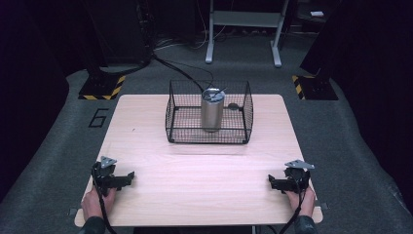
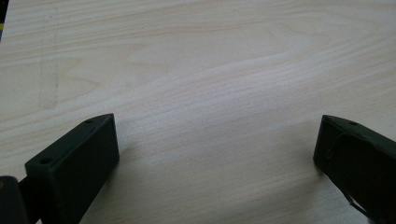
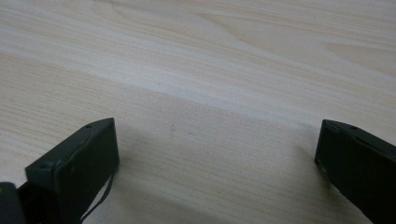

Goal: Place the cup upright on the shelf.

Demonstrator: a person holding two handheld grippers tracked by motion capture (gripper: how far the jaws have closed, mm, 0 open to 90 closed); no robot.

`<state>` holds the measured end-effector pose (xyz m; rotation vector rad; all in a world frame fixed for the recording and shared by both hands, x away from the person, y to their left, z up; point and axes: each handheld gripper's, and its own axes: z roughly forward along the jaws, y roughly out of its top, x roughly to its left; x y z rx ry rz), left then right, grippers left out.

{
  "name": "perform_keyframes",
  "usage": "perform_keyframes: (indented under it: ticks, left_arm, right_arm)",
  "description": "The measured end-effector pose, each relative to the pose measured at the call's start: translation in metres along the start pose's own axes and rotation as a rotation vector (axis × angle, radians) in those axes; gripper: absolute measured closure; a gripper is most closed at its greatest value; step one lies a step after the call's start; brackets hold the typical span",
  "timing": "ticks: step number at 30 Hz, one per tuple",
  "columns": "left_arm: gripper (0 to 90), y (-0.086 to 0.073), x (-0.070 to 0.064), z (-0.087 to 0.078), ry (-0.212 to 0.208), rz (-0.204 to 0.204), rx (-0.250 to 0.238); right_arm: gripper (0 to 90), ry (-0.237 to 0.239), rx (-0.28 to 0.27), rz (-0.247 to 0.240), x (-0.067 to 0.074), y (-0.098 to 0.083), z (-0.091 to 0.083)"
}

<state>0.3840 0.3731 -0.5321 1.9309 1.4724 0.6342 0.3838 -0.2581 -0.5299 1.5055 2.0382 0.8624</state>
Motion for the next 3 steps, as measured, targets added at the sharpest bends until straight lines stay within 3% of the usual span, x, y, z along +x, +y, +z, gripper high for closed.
perform_keyframes:
  ticks: [3]
  left_arm:
    - [0.1,0.0002,0.0001,-0.0004,-0.003,0.000,0.007]
  right_arm:
    - [0.0,-0.003,-0.002,0.003,0.0004,-0.0006,-0.0003]
